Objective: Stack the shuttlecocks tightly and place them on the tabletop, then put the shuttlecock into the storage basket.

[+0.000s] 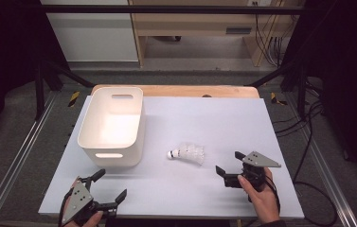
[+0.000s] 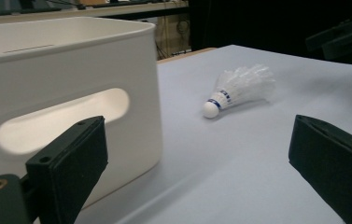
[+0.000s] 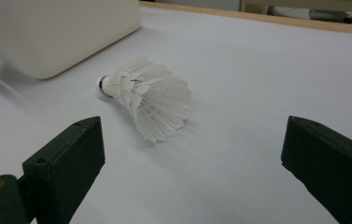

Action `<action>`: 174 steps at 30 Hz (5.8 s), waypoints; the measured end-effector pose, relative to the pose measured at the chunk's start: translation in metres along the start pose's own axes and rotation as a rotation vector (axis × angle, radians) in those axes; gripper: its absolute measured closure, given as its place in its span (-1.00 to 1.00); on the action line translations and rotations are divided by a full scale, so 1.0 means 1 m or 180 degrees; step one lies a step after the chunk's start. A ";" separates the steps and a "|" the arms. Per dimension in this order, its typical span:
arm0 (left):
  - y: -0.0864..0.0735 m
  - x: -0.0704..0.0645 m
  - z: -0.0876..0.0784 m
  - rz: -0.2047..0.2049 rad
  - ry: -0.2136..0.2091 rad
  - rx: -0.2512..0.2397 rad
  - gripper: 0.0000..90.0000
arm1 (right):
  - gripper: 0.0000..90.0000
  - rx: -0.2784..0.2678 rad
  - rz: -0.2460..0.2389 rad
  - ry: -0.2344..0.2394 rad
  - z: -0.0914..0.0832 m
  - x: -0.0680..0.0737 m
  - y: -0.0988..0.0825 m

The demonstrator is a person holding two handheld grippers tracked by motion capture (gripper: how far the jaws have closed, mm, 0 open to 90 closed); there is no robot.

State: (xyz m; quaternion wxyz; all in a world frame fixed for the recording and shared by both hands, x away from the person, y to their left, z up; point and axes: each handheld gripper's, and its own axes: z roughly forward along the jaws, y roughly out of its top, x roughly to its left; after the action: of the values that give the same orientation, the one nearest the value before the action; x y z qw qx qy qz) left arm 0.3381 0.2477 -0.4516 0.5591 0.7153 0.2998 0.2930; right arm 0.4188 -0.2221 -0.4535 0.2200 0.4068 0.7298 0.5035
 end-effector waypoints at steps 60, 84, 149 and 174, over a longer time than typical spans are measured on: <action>0.069 -0.048 0.157 0.0378 -0.0808 0.0850 -0.87 | -0.89 -0.0534 -0.0359 -0.0310 -0.027 -0.007 -0.020; 0.056 -0.035 0.188 0.0394 -0.0784 0.1124 -0.89 | -0.93 -0.0581 -0.0281 -0.0198 -0.028 -0.007 -0.021; 0.039 -0.044 0.266 0.0696 -0.1067 0.1652 -0.54 | -0.93 -0.0564 -0.0265 -0.0133 -0.028 -0.006 -0.021; 0.039 -0.044 0.270 0.0820 -0.0870 0.1632 0.36 | -0.93 -0.0561 -0.0275 -0.0110 -0.027 -0.006 -0.021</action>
State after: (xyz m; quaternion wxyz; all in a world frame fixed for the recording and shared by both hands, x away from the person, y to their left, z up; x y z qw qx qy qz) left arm 0.5169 0.0388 -0.4724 0.3539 0.8978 0.1930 0.1774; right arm 0.3947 -0.2458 -0.4627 0.2890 0.3626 0.6957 0.5486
